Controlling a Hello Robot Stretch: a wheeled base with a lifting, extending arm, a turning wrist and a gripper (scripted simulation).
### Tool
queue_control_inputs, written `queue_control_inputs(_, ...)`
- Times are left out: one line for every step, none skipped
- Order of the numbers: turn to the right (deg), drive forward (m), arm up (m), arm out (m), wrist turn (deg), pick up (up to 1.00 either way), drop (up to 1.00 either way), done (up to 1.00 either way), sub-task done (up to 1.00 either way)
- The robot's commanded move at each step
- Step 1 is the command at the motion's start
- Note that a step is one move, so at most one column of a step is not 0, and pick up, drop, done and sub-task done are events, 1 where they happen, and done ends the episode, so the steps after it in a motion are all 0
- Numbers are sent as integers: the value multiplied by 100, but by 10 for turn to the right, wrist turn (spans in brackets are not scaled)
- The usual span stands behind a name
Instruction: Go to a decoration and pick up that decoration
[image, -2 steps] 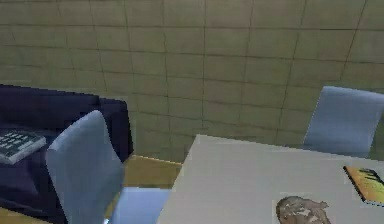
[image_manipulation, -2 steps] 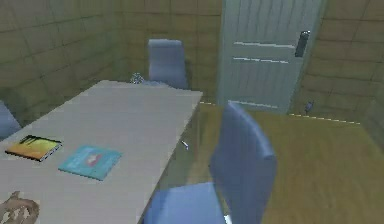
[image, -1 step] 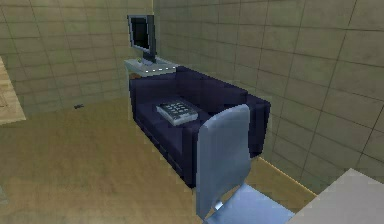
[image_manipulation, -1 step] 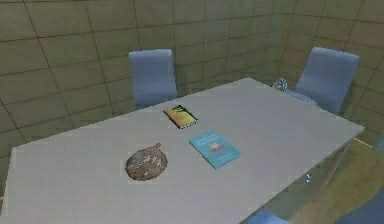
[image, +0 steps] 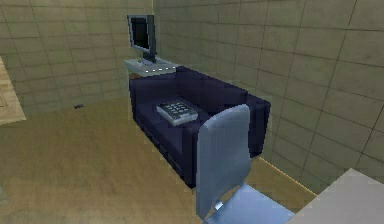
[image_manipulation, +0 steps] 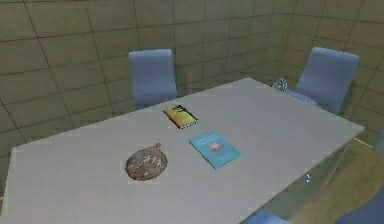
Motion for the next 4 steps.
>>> queue_control_inputs(0, 0, 34, 0, 0, 0, 0, 0, 0)
queue_control_inputs(0, 0, 0, 36, 0, 0, 0, 0, 0)
queue_control_inputs(0, 0, 0, 0, 450, 0, 0, 0, 0)
queue_control_inputs(0, 0, 0, 0, 450, 0, 0, 0, 0)
